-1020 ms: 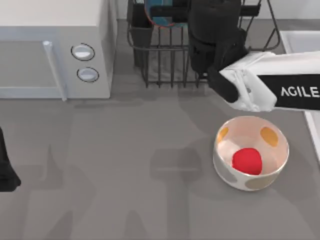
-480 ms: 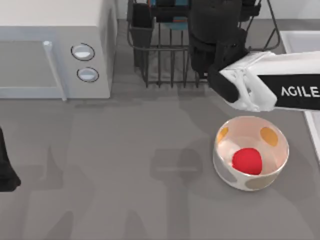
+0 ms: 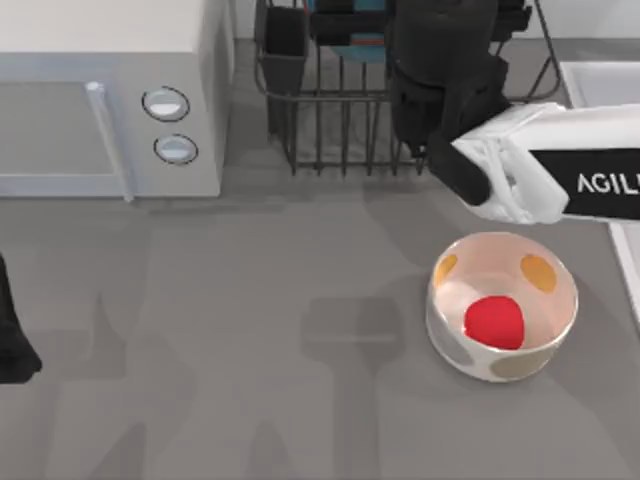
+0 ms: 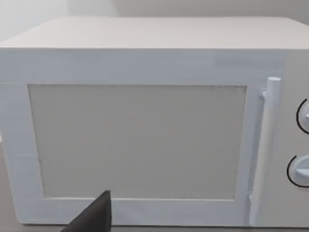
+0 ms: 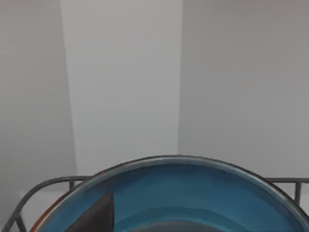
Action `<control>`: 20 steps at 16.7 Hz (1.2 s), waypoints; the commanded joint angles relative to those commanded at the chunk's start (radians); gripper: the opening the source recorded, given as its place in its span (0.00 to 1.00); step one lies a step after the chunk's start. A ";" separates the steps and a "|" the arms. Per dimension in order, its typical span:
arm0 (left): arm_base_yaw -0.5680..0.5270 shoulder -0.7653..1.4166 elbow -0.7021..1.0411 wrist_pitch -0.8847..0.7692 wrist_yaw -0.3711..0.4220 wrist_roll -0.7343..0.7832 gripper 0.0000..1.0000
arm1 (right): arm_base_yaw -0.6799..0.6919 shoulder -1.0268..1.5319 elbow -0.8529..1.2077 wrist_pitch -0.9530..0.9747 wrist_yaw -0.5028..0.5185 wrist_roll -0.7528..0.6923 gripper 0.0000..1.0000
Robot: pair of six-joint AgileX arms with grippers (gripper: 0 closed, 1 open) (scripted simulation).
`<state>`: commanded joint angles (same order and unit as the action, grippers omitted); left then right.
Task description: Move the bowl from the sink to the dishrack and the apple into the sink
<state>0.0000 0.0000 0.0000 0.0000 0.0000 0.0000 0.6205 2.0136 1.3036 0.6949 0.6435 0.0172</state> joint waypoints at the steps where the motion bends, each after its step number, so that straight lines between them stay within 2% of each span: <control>1: 0.000 0.000 0.000 0.000 0.000 0.000 1.00 | -0.014 -0.031 -0.030 -0.007 -0.022 0.000 1.00; 6: 0.000 0.000 0.000 0.000 0.000 0.000 1.00 | -0.124 -0.345 -0.305 -0.086 -0.202 0.003 1.00; 13: 0.000 0.000 0.000 0.000 0.000 0.000 1.00 | -0.346 -1.108 -0.840 -0.340 -0.484 0.019 1.00; 20: 0.000 0.000 0.000 0.000 0.000 0.000 1.00 | -0.547 -1.798 -1.228 -0.607 -0.625 0.006 1.00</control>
<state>0.0000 0.0000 0.0000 0.0000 0.0000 0.0000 0.0737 0.2159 0.0755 0.0879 0.0181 0.0234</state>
